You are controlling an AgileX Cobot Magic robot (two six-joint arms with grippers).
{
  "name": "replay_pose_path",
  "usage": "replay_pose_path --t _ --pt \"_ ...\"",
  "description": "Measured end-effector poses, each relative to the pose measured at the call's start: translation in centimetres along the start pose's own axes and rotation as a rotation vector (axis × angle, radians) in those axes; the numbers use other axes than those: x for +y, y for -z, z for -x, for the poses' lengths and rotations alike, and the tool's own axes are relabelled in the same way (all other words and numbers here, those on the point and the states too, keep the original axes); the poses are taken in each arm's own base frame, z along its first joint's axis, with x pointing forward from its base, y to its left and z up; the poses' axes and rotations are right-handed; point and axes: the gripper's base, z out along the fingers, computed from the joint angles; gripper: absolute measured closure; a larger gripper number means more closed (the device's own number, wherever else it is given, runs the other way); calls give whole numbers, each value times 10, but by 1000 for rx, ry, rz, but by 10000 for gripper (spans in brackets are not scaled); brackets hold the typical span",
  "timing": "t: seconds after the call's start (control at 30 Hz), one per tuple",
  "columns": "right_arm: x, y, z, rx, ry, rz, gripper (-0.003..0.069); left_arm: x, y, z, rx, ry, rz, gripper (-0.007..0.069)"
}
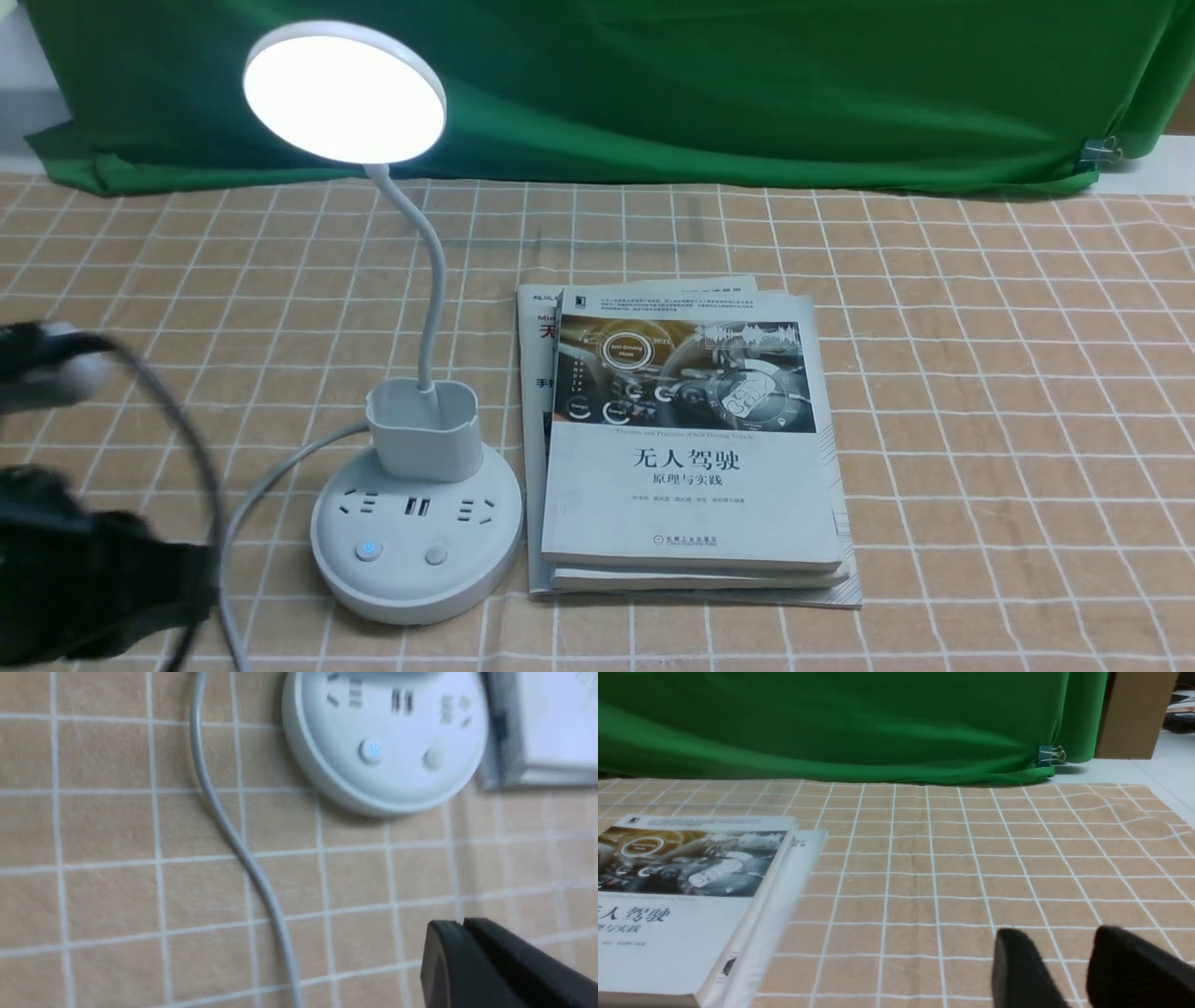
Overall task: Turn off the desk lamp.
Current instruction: Use the left arm to press the button switch on the lamp holder
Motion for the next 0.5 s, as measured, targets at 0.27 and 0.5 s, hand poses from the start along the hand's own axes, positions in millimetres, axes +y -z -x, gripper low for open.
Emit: replay_pose_path --t 0.27,0.5 --pt "0 0 0 0 0 0 417 -44 -39 48 193 -187 -24 619" --pt "0 0 0 0 0 0 417 -69 -86 69 331 -269 -42 619"
